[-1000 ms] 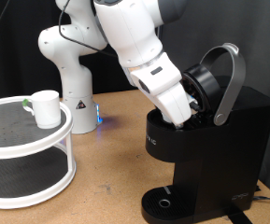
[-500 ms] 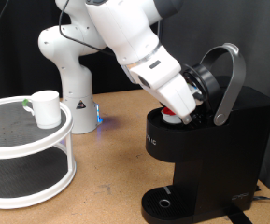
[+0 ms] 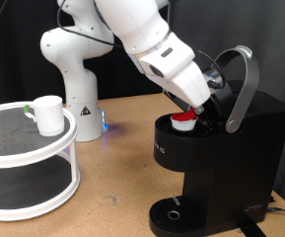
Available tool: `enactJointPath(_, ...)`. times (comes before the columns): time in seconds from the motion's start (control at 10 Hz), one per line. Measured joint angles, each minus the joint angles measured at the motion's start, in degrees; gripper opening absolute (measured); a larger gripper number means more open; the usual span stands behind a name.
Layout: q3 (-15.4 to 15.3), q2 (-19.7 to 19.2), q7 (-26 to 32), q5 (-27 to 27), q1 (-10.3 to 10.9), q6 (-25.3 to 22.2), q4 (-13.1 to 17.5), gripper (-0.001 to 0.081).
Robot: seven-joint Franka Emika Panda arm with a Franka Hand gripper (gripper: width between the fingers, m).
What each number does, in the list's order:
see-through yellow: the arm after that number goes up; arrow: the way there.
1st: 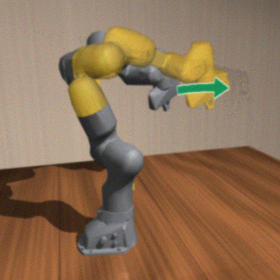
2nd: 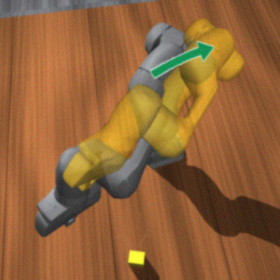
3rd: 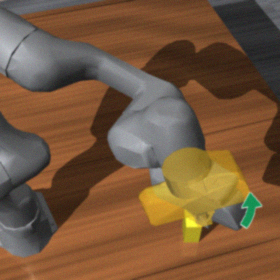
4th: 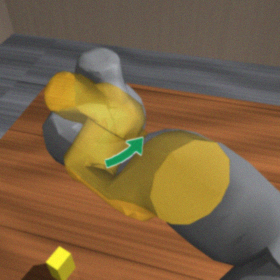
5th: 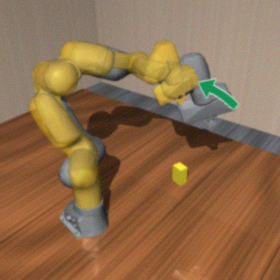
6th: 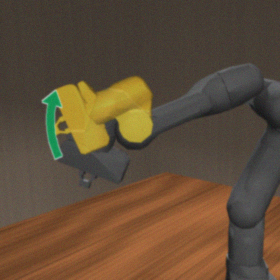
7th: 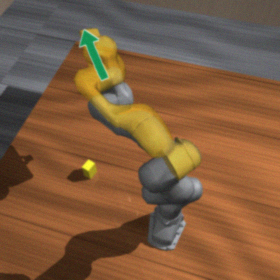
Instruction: Make a cup of coffee with the keurig machine
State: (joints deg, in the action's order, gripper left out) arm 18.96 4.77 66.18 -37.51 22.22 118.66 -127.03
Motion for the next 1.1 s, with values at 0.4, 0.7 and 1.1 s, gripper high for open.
enactJointPath(0.4,-0.2,0.2,-3.0,4.1,0.0,-2.5,0.1,0.0800)
enactJointPath(0.7,-0.4,-0.2,-4.2,5.8,0.1,-3.1,0.0,0.0800)
enactJointPath(1.1,-1.1,-0.8,-5.9,7.7,0.1,-2.7,-0.6,0.0800)
